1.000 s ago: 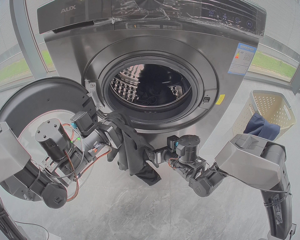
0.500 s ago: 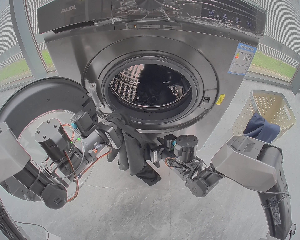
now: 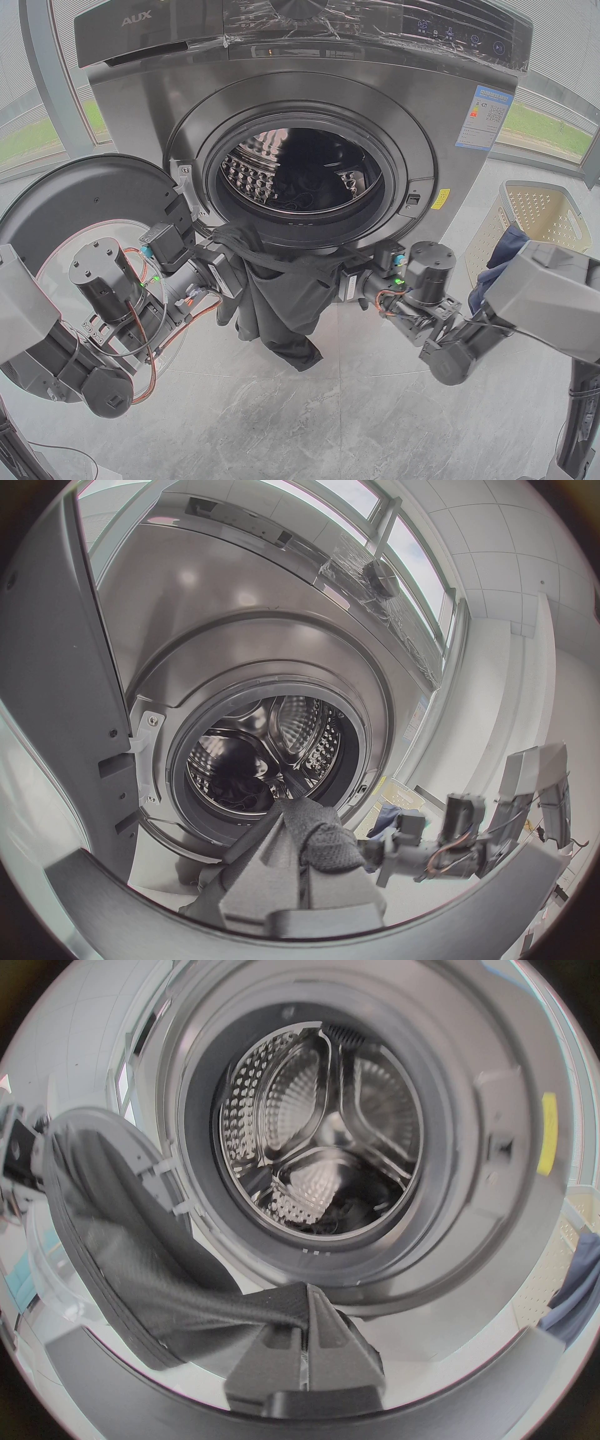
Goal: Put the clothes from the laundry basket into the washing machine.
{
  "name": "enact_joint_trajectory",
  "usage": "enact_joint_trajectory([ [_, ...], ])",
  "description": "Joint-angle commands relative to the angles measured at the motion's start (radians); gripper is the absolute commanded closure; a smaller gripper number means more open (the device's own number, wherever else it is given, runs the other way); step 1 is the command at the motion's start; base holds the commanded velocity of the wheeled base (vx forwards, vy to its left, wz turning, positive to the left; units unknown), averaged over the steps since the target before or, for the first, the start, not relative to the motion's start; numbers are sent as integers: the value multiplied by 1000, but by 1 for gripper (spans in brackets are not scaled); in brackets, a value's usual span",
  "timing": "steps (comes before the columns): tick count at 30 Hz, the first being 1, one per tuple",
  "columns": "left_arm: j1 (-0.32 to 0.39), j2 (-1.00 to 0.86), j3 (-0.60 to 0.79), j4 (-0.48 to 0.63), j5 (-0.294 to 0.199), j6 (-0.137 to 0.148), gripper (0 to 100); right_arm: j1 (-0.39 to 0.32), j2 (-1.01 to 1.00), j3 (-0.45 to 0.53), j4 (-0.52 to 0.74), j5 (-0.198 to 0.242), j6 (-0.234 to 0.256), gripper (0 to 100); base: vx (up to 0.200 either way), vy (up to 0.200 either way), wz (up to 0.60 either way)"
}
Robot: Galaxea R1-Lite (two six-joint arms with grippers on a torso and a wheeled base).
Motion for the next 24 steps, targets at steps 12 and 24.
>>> enact_joint_trajectory([
  [12,-14,-128,61,0,-1,6,100,-22,-387,246,-116,5,78,100,0,0,0],
  [24,-14,-129,52,0,1,4,100,-40,-416,243,-119,-3,79,100,0,0,0],
])
